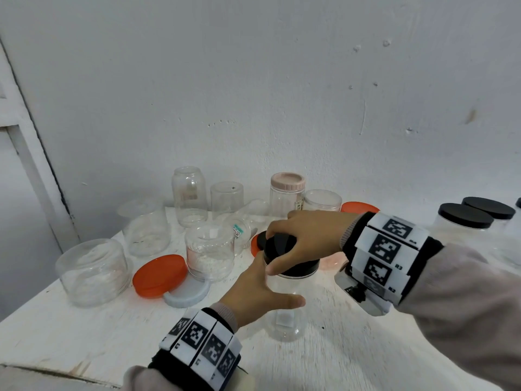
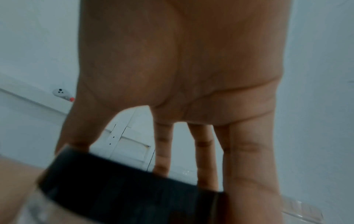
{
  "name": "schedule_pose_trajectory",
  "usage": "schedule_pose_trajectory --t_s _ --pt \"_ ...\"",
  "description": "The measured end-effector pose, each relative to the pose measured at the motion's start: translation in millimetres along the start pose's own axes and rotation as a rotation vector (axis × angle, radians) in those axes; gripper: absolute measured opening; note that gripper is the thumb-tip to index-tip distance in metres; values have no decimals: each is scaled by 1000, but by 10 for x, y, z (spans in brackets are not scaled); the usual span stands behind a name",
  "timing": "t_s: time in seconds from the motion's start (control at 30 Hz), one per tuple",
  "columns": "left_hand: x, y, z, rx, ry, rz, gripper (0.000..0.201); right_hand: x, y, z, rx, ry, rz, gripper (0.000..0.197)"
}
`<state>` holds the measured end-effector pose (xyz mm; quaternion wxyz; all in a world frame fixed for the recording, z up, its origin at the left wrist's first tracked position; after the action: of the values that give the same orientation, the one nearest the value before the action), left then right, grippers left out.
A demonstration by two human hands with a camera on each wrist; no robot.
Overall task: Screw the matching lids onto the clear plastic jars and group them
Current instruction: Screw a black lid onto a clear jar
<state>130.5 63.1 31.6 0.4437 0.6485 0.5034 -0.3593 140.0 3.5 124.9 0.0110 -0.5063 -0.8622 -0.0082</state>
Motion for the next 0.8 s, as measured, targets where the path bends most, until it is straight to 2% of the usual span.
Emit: schedule_pose_trajectory --t_s 0.1,0.23,0.37,0.53,0.7,0.8 --pt "-2 -3 3 0 1 -3 96 -18 -15 26 36 2 16 76" --pt "14 1 -4 -19 -10 -9 101 34 -53 26 136 53 -73 78" --pt "9 2 7 -13 -18 -6 101 32 -29 -27 78 45 -90 74" --pt "12 -4 -3 -14 -12 -7 94 8 -1 -27 -12 -62 -2 77" --pt "6 -9 -5 -28 -17 -12 97 36 -56 4 125 34 -47 78" --pt "2 -10 -8 -32 -11 -13 97 57 -57 -25 117 56 -86 76"
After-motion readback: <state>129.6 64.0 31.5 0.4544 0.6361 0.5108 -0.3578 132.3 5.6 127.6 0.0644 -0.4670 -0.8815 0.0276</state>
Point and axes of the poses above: each hand's wrist, its own y-axis towards the middle knuckle, its own z-axis out of the palm, x = y × z, the point moved 10 cm from there along y, towards the middle knuckle, and after that the axes turned 14 degrees about -x, right-handed, at the moved point
